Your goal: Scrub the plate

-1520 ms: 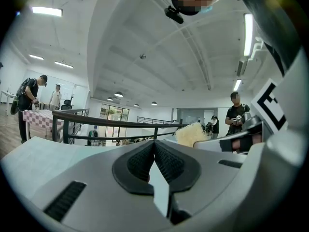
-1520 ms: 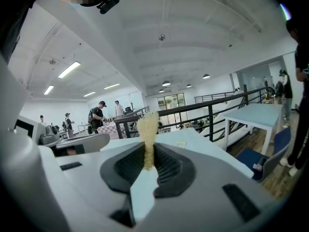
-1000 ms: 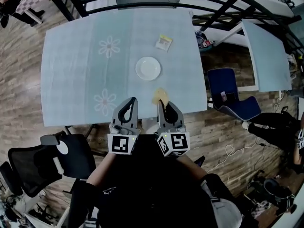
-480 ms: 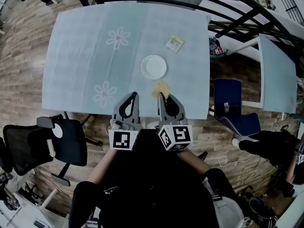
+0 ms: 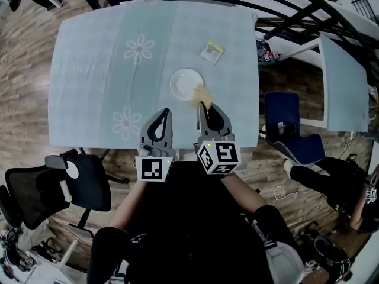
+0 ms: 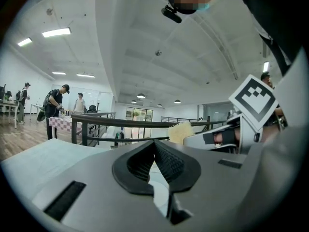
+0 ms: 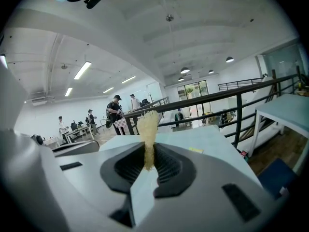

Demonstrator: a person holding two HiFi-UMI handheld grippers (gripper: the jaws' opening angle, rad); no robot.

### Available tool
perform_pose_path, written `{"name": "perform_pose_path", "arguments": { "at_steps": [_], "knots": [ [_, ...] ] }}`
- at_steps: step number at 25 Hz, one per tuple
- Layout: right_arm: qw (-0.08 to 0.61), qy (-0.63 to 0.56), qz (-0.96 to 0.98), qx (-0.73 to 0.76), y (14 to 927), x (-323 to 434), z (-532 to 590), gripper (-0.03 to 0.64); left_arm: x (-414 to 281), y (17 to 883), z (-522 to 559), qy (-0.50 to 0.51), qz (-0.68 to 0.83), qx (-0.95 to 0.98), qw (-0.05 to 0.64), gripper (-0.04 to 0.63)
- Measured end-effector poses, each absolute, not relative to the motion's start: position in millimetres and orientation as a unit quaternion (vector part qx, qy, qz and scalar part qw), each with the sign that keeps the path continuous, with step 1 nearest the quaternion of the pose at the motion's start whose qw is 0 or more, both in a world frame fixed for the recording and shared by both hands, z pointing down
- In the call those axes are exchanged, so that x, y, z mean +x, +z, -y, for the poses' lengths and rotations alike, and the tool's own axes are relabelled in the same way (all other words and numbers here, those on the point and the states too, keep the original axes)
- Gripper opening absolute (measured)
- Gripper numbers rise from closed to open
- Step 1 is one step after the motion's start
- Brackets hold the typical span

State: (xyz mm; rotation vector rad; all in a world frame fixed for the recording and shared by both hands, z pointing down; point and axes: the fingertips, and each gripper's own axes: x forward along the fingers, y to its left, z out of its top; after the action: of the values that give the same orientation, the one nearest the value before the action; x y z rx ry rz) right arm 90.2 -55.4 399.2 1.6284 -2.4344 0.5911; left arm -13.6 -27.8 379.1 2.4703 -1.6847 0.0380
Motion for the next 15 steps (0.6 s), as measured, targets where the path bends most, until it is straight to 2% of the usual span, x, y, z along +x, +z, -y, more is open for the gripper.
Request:
{"name": "perform_pose_path", "arguments": {
  "at_steps": [15],
  "knots": [
    [0.105, 0.224, 0.776, 0.580, 448.6, 93.3, 117.8, 0.052, -1.6, 409.8, 81.4, 0.029, 0.513, 0.852, 0.101, 0.012]
  ]
}}
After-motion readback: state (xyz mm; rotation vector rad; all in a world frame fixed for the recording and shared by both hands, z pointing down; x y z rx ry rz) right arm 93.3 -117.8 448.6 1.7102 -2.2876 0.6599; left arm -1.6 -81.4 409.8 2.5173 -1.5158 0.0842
